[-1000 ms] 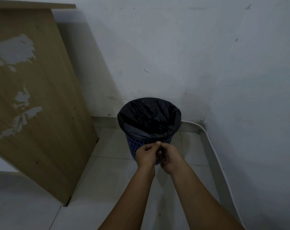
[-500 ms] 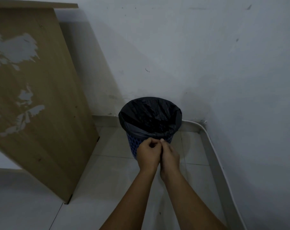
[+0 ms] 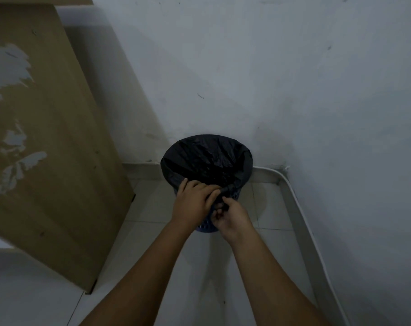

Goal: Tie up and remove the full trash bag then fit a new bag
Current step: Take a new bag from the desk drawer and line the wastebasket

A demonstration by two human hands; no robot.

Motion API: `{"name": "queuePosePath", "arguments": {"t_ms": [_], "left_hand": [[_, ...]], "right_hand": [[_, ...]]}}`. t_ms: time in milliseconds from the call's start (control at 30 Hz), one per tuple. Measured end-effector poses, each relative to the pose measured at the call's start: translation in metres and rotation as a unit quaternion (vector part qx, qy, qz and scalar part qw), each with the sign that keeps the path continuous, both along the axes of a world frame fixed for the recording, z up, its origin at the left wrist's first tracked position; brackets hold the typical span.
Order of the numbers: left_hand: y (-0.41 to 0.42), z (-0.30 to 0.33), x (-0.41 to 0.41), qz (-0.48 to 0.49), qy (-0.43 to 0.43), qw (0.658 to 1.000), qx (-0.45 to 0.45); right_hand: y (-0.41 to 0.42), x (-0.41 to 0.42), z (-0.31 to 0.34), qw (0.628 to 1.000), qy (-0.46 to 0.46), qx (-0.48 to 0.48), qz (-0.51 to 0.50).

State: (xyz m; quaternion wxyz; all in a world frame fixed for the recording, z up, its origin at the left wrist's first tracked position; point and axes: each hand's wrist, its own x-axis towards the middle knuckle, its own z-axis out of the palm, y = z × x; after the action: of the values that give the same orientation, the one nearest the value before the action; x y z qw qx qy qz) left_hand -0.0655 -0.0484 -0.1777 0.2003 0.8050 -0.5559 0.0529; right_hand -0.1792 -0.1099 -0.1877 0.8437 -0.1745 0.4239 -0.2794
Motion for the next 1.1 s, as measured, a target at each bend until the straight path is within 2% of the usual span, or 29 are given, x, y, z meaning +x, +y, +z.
{"name": "queuePosePath", "arguments": {"t_ms": [100, 267, 567, 633, 700, 800, 867, 900, 933, 967, 1033, 1100], "left_hand": [[-0.002, -0.005, -0.002, 0.017, -0.01, 1.0, -0.023], [-0.005, -0.004, 0.0, 0.02, 0.004, 1.0, -0.01], [-0.007, -0.007, 0.002, 0.016, 0.014, 1.0, -0.01], [-0.008, -0.007, 0.003, 0.01, 0.024, 1.0, -0.01], [-0.008, -0.006, 0.004, 0.005, 0.037, 0.999, -0.006], [-0.009, -0.005, 0.005, 0.0, 0.052, 0.999, 0.001], [-0.009, -0.005, 0.006, -0.002, 0.058, 0.998, 0.004], [-0.009, -0.004, 0.006, -0.002, 0.059, 0.998, 0.005], [-0.009, -0.004, 0.005, -0.001, 0.061, 0.998, 0.006], [-0.009, -0.003, 0.005, 0.0, 0.062, 0.998, 0.008], [-0.01, -0.003, 0.004, 0.004, 0.065, 0.998, 0.012], [-0.01, -0.003, 0.004, 0.007, 0.068, 0.998, 0.016]], "right_hand": [[0.001, 0.002, -0.001, 0.999, -0.04, 0.033, 0.003], [0.006, 0.008, -0.002, 0.998, -0.054, 0.01, -0.034], [0.025, 0.019, -0.006, 0.987, -0.011, -0.047, -0.156], [0.031, 0.017, -0.009, 0.983, 0.016, -0.104, -0.152], [0.036, 0.013, -0.013, 0.966, 0.084, -0.212, -0.125], [0.035, 0.005, -0.02, 0.893, 0.209, -0.388, -0.09], [0.027, 0.002, -0.021, 0.859, 0.252, -0.44, -0.072], [0.023, 0.003, -0.02, 0.864, 0.258, -0.429, -0.061], [0.021, 0.005, -0.017, 0.886, 0.254, -0.384, -0.056], [0.02, 0.009, -0.013, 0.924, 0.225, -0.303, -0.061], [0.019, 0.018, -0.007, 0.986, 0.094, -0.117, -0.077], [0.017, 0.022, -0.006, 0.997, -0.017, -0.013, -0.079]]}}
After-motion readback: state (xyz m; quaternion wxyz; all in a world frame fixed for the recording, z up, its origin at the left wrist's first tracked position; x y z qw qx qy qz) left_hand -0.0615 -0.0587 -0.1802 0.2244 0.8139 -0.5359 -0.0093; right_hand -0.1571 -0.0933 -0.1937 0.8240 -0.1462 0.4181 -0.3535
